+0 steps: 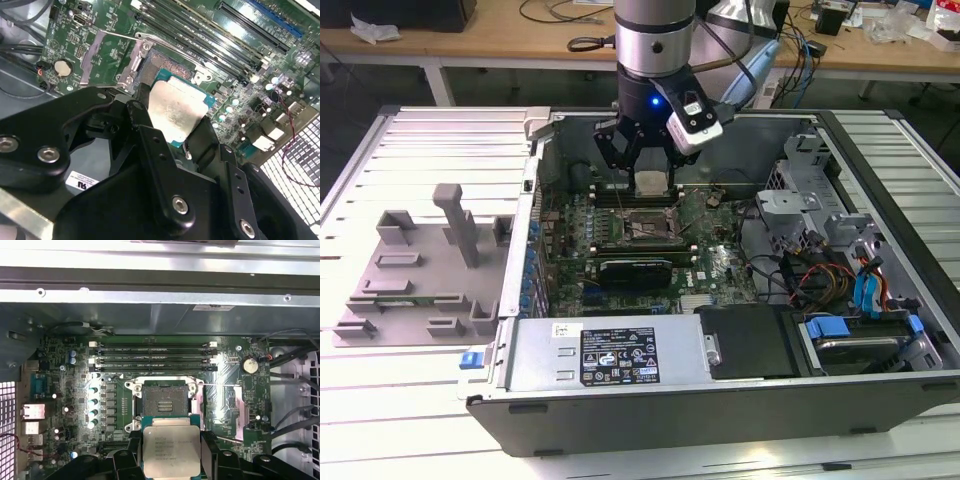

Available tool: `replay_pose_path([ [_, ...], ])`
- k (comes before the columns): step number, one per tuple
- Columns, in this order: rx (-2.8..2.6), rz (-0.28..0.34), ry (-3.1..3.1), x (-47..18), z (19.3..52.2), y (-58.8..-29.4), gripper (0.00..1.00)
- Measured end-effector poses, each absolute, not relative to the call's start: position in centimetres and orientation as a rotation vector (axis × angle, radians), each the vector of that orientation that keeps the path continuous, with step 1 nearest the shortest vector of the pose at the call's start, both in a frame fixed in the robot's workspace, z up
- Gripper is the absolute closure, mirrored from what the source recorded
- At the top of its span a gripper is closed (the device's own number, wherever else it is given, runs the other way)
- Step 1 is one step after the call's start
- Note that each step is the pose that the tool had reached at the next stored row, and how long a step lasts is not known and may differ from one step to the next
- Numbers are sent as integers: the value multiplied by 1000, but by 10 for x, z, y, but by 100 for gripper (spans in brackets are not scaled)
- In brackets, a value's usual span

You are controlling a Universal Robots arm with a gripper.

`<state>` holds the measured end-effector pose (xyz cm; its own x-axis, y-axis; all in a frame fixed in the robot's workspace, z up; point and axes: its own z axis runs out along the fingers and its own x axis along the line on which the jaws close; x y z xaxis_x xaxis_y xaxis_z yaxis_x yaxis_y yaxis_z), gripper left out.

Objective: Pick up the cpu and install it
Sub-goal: 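Pick up the cpu and move it towards the insertion slot, then place the cpu into insertion slot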

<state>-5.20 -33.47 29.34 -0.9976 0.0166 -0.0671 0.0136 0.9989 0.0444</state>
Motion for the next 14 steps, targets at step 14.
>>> replay_pose_path([
  [14,23,68,3073,-52,287,-334,45],
])
